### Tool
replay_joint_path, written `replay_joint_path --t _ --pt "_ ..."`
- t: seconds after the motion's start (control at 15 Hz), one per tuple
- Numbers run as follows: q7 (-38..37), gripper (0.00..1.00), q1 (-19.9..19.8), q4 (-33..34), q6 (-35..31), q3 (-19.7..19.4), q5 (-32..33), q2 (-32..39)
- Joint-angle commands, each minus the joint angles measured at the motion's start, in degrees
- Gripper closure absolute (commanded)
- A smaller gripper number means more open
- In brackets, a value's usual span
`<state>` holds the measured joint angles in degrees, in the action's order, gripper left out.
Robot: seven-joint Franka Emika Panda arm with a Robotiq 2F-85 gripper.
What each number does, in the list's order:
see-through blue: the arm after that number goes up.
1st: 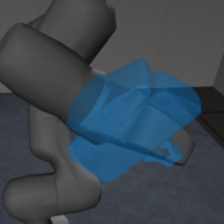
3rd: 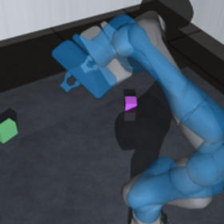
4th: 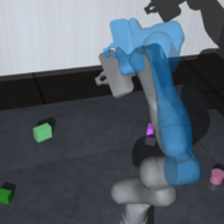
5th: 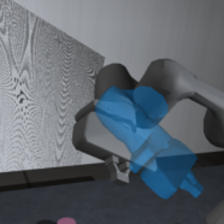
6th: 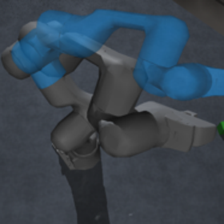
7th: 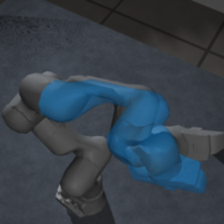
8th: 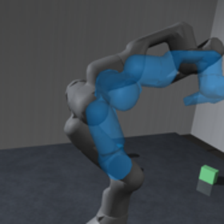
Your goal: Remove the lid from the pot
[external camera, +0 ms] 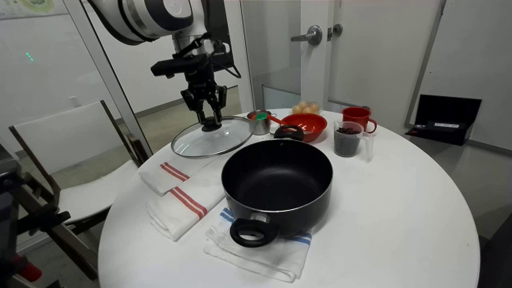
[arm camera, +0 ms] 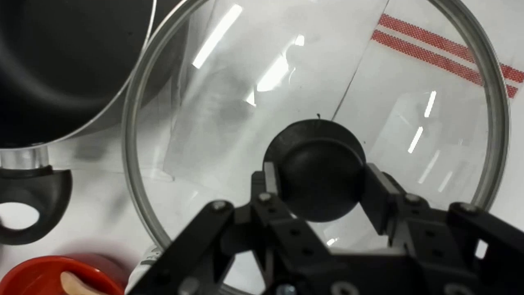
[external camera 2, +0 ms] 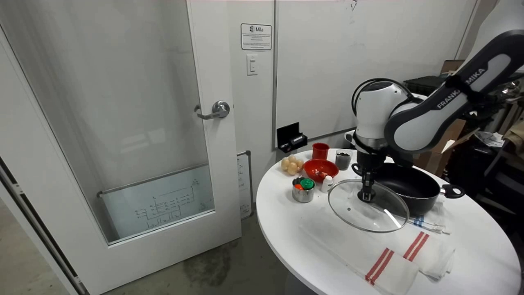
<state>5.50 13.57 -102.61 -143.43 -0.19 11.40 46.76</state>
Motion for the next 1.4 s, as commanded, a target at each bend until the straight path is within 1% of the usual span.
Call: replay_joint_path --t 0.0,0.33,0.93,1.07,1.33 --pt "-1.4 0.75 0.9 4.7 2.8 0.0 1.8 3.5" --pt "-0.8 0.75 0.8 8.1 3.3 0.3 1.3 7.6" --pt "-0.8 0.75 0.2 14.1 2.6 -0.6 1.1 15.6" --pt "-0.6 0.75 0.0 14.8 2.5 -0.4 1.0 16.6" --pt "-0.5 0.75 -0.1 14.4 3.0 -0.2 1.0 16.1"
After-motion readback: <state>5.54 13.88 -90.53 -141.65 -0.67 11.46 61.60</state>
